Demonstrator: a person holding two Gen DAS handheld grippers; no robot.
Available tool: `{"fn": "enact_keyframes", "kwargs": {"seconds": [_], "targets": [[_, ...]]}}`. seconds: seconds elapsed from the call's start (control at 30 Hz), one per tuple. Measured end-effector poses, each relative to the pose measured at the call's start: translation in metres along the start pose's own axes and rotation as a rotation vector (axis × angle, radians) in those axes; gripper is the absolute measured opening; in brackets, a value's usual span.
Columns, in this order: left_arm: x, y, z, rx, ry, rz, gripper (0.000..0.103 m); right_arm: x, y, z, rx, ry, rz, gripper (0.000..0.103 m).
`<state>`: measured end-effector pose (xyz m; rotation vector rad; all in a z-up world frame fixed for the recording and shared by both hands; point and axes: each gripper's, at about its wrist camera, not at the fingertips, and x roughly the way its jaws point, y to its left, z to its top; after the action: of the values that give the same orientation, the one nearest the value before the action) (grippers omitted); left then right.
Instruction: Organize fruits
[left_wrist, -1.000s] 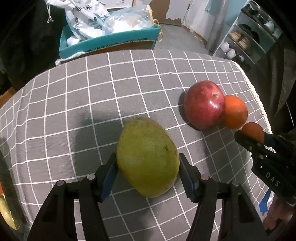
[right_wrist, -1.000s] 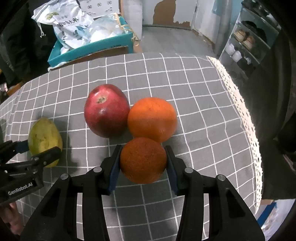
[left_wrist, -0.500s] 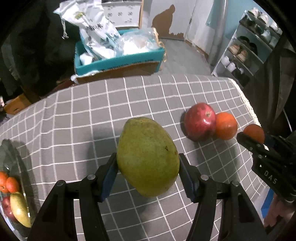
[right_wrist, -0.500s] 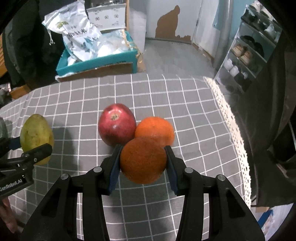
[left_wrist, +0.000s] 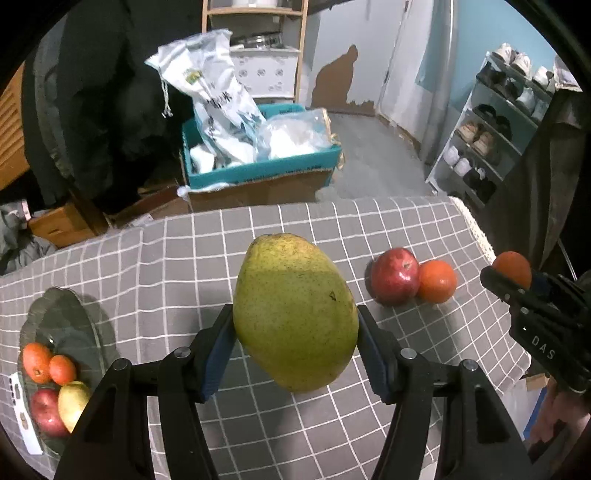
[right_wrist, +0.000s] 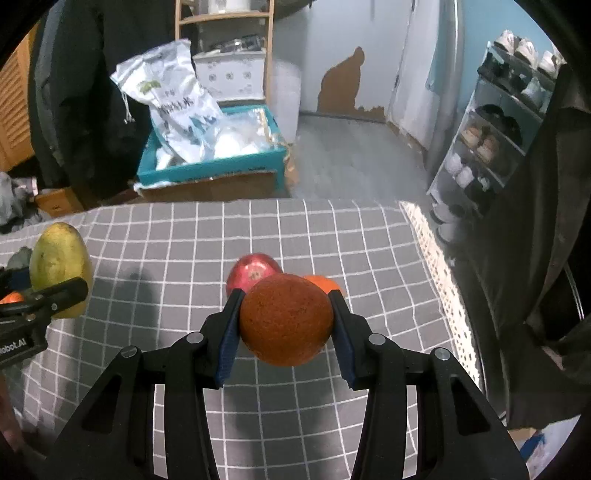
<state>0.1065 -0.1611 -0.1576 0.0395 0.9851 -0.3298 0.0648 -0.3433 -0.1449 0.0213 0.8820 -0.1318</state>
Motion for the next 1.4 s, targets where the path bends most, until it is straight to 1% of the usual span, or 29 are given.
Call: {"fn": "enact_keyframes", "kwargs": {"seconds": [0.77, 1.0, 1.4], "targets": [[-0.090, 0.006, -0.001, 0.040, -0.171, 0.016, 0.064, -0.069, 0.013, 0.015, -0.035, -0.166, 0.036, 0.044], [-0.113, 0.016, -0.002, 0.040, -0.225, 0.045, 0.064, -0.088, 0.019, 0.020, -0.044, -0.213, 0.047, 0.044], [-0.125, 0.037, -0.005, 0.009, -0.242, 0.060, 0.065, -0.106, 0.044, 0.032, -0.088, -0.256, 0.078, 0.044]]}}
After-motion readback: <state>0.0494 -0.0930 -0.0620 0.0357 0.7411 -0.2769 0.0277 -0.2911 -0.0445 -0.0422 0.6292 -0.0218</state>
